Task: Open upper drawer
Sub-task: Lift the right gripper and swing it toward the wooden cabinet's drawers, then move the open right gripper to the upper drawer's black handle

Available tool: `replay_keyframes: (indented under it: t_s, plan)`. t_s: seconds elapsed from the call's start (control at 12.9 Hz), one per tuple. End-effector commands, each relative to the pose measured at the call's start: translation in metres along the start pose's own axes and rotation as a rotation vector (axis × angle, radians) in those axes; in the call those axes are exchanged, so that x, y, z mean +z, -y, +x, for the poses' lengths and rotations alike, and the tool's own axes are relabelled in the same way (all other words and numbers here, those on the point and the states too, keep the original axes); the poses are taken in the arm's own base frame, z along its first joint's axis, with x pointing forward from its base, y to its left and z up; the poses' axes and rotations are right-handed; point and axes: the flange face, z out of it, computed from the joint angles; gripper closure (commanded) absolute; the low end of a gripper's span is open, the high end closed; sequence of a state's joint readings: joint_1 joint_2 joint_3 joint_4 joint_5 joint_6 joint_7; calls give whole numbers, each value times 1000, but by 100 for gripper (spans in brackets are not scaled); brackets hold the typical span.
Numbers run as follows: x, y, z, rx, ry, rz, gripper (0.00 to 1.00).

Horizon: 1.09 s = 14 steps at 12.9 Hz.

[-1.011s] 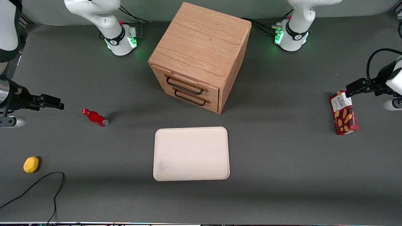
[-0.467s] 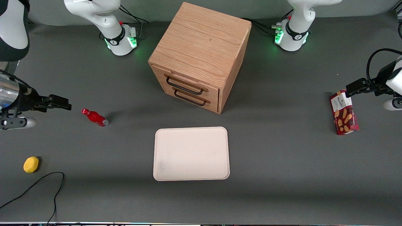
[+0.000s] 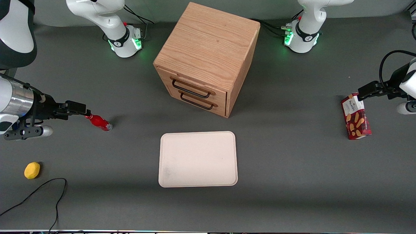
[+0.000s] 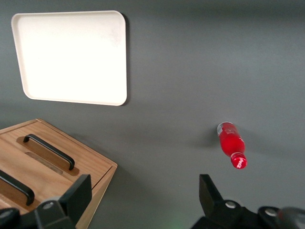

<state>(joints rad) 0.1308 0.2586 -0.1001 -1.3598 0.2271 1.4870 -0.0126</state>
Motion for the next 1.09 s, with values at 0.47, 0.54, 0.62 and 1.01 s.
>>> replay_keyframes:
  t_s: [0.47, 0.54, 0.62, 1.01]
  plan:
    - [9, 108, -6, -256, -13, -29, 0]
    - [11, 121, -6, -280, -29, -49, 0]
    - [18, 133, -5, -313, -25, -55, 0]
    - [37, 178, 0, -679, -34, -31, 0]
